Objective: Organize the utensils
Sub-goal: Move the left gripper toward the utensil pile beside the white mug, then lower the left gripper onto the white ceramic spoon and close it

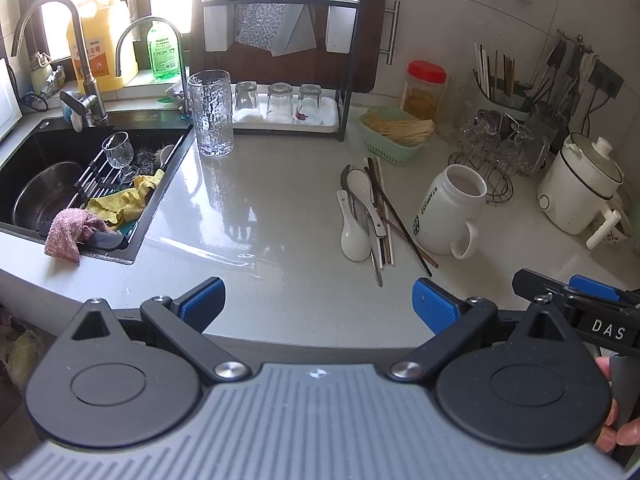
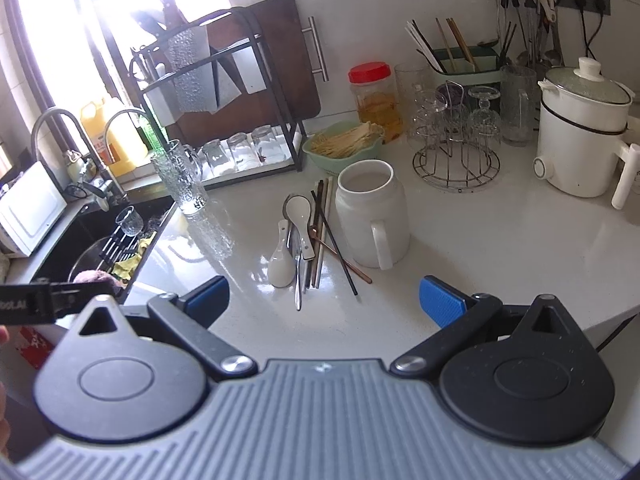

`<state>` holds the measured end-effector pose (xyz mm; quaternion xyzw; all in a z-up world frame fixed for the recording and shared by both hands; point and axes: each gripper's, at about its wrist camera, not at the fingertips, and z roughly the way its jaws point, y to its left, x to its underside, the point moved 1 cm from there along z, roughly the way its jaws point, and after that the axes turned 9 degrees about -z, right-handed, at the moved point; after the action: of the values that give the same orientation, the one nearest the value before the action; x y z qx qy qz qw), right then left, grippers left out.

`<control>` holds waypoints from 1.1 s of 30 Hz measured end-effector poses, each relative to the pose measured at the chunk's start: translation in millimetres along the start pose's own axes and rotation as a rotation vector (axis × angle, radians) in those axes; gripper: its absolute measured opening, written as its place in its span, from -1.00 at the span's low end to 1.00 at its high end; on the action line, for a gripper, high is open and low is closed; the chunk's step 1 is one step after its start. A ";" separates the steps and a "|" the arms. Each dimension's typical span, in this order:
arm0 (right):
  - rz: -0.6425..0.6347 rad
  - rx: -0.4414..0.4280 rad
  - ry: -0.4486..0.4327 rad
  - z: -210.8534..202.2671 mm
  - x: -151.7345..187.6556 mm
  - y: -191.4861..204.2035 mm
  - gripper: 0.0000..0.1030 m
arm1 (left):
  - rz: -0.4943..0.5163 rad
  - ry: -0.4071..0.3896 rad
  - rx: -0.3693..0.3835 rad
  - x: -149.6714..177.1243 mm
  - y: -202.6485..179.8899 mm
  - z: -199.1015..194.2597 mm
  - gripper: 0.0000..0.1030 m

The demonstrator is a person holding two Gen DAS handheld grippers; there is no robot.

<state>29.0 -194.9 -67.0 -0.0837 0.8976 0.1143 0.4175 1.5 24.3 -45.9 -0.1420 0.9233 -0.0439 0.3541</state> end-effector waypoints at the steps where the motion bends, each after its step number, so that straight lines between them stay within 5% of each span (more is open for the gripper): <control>1: -0.014 0.003 -0.007 -1.0 0.0 1.1 1.00 | -0.002 0.006 -0.001 0.4 0.0 1.6 0.97; 21: -0.030 0.063 0.028 58.2 -5.7 13.7 1.00 | 0.040 0.099 0.007 -44.2 26.9 67.0 0.97; 33: -0.047 0.199 0.115 105.9 -18.1 31.5 1.00 | 0.064 0.216 0.120 -85.4 48.9 149.3 0.97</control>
<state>110.1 -134.5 -115.1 -0.0694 0.9247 0.0096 0.3743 150.2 99.0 -111.3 -0.0856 0.9558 -0.1026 0.2619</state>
